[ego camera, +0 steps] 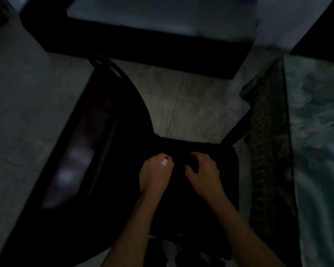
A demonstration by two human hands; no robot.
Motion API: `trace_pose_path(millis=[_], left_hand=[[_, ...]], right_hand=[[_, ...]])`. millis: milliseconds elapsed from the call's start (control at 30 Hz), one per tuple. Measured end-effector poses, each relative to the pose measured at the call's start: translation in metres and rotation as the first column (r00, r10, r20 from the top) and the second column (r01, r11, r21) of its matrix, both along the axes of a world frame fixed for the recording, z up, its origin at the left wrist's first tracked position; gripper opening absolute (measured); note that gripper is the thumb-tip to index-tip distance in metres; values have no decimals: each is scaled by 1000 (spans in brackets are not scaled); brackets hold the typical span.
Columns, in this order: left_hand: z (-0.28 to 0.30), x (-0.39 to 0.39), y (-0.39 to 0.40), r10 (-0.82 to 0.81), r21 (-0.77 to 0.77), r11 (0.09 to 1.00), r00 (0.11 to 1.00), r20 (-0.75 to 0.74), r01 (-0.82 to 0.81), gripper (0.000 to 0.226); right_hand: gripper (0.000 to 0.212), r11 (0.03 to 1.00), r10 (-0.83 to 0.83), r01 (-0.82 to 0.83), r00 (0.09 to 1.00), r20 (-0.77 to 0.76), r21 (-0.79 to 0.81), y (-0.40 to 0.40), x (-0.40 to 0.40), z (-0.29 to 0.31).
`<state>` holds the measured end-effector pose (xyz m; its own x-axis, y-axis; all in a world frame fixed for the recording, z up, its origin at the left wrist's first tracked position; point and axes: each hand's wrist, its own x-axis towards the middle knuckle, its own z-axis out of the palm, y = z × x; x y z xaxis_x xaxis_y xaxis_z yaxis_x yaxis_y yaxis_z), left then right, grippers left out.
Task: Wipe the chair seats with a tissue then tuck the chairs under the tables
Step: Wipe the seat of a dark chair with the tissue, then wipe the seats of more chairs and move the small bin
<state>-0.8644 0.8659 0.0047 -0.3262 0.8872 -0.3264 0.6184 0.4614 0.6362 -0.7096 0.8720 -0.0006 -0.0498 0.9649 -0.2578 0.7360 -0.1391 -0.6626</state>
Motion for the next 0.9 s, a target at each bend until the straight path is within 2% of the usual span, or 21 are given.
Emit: trace_pose_path(millis=[100, 200, 433, 567, 733, 900], left_hand=[[65, -4, 3, -65, 75, 994, 992, -110, 73, 28], [105, -8, 12, -120, 84, 986, 958, -260, 146, 32], [228, -29, 21, -11, 270, 953, 909, -416, 135, 34], [272, -51, 24, 1, 371, 911, 898, -439, 181, 36], [300, -95, 28, 76, 543, 834, 951, -299, 104, 31], [313, -163, 23, 178, 511, 859, 918, -355, 31, 37]], right_hand=[[54, 993, 62, -71, 993, 98, 90, 8, 1, 64], [57, 986, 72, -99, 979, 191, 133, 17, -2, 103], [60, 919, 124, -208, 959, 254, 336, 42, -15, 227], [60, 874, 137, -238, 957, 255, 424, 56, -32, 279], [67, 845, 168, -278, 949, 267, 456, 65, -72, 313], [67, 836, 195, -314, 936, 292, 450, 64, -140, 316]])
